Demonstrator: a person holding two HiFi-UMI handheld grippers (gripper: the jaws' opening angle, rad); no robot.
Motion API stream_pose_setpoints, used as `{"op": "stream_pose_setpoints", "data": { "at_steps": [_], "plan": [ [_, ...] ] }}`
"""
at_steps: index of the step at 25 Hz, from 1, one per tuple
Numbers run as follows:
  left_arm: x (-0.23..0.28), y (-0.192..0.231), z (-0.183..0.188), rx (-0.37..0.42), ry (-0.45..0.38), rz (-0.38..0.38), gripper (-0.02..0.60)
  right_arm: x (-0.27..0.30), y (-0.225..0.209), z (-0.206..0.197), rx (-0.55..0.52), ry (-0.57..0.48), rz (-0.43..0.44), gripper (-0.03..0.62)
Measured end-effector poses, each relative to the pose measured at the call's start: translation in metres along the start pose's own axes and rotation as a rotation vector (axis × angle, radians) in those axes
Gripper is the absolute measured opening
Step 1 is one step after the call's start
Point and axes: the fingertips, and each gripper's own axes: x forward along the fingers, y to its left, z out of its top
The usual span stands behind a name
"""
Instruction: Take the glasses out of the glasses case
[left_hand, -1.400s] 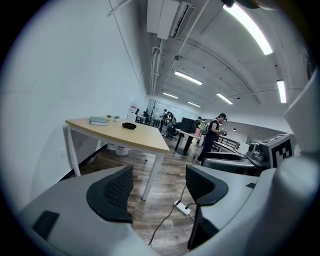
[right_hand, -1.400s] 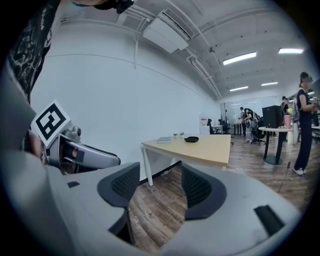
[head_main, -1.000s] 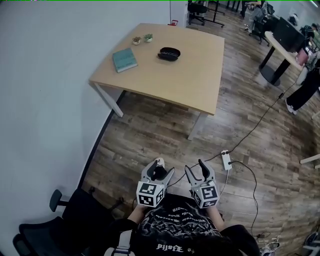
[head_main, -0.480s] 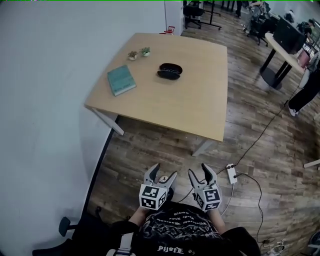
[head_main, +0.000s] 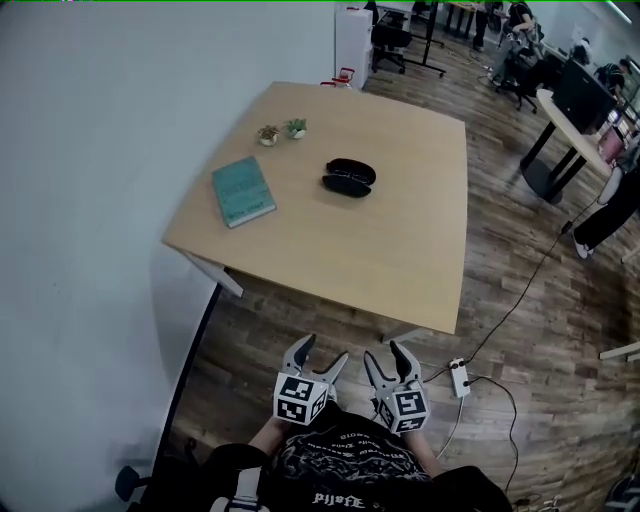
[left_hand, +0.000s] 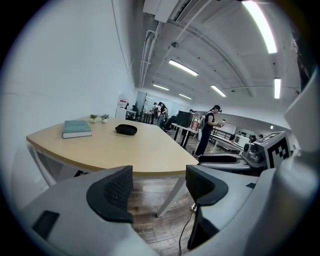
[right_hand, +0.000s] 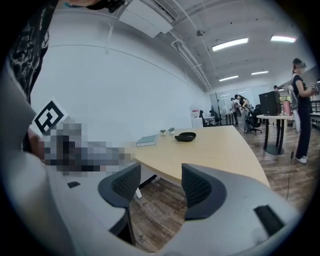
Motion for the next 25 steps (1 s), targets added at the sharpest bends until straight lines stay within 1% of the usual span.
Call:
{"op": "stream_pose_setpoints", "data": {
  "at_steps": [3, 7, 12, 17, 20, 23, 25],
  "plan": [
    [0.007, 0.016, 0.009, -0.009, -0.009, 0.004, 0.339, 0.018, 0.003, 0.007, -0.031, 0.01, 0.022, 0.264],
    [0.016, 0.033, 0.012, -0.017, -0.012, 0.026, 0.339, 0.026, -0.003, 0.006, -0.01, 0.02, 0.009, 0.264],
    [0.019, 0.035, 0.011, -0.025, -0.012, 0.023, 0.339, 0.029, -0.013, 0.002, 0.029, 0.024, -0.022, 0.264],
    [0.04, 0.039, 0.018, -0.034, -0.015, 0.039, 0.339, 0.051, -0.025, 0.011, 0.031, 0.01, 0.013, 0.264],
    [0.061, 0.043, 0.033, -0.032, -0.024, 0.052, 0.339, 0.071, -0.05, 0.017, 0.01, 0.024, 0.027, 0.264],
    [0.084, 0.054, 0.051, -0.04, -0.028, 0.084, 0.339, 0.094, -0.09, 0.029, 0.027, 0.032, 0.024, 0.264],
    [0.102, 0.065, 0.066, -0.046, -0.03, 0.107, 0.339, 0.115, -0.115, 0.043, -0.023, 0.034, 0.018, 0.264]
  ]
}}
